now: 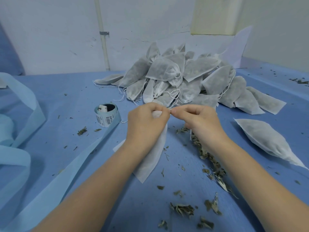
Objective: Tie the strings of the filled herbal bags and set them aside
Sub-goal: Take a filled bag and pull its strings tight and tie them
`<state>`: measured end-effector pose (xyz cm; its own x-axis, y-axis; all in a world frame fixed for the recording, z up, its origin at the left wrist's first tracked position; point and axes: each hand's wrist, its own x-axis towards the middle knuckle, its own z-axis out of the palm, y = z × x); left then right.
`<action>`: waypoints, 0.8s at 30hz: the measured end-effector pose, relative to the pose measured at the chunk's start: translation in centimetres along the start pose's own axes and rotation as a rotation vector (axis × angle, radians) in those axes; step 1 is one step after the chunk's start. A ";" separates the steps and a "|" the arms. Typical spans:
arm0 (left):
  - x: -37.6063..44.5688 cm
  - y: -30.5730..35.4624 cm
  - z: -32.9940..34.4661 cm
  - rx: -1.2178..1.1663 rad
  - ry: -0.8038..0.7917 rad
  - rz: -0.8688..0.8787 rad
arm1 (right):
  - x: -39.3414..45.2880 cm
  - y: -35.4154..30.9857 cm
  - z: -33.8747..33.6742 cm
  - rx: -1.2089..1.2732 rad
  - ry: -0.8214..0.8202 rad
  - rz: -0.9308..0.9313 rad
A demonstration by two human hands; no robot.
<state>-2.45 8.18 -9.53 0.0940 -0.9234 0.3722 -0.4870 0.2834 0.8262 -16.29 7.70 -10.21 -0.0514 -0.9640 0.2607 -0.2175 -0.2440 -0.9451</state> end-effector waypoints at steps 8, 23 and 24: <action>0.1 0.1 0.0 -0.247 -0.045 -0.176 | 0.0 -0.2 0.2 0.223 -0.050 0.117; -0.7 0.4 0.4 0.051 0.161 0.258 | 0.1 -0.7 0.5 0.704 -0.149 0.421; -0.7 0.4 0.4 0.069 0.181 0.274 | 0.2 -0.7 0.5 0.687 -0.136 0.420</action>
<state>-3.09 8.82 -9.61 0.1011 -0.7522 0.6511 -0.5725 0.4913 0.6565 -15.68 7.65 -9.62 0.1328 -0.9831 -0.1262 0.4423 0.1727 -0.8801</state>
